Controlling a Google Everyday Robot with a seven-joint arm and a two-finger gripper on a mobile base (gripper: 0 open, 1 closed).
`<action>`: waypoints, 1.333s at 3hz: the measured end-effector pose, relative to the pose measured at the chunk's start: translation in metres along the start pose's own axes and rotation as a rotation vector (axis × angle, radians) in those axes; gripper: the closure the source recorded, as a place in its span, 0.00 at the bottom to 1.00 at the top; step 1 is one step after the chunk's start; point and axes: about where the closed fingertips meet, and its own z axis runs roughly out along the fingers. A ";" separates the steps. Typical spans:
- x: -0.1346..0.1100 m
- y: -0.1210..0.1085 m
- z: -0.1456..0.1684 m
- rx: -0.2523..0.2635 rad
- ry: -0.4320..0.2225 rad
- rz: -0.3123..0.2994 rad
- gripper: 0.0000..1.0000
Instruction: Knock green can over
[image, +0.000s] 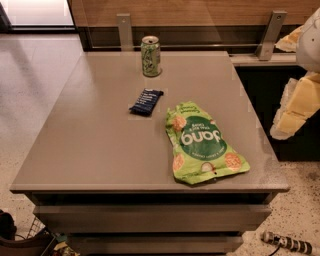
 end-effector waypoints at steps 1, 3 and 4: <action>-0.008 -0.037 0.010 0.076 -0.125 0.053 0.00; -0.086 -0.149 0.042 0.222 -0.595 0.138 0.00; -0.119 -0.160 0.074 0.146 -0.750 0.188 0.00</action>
Offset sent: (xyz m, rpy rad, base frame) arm 0.1418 0.0105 0.0344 0.4193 -0.3774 -0.0618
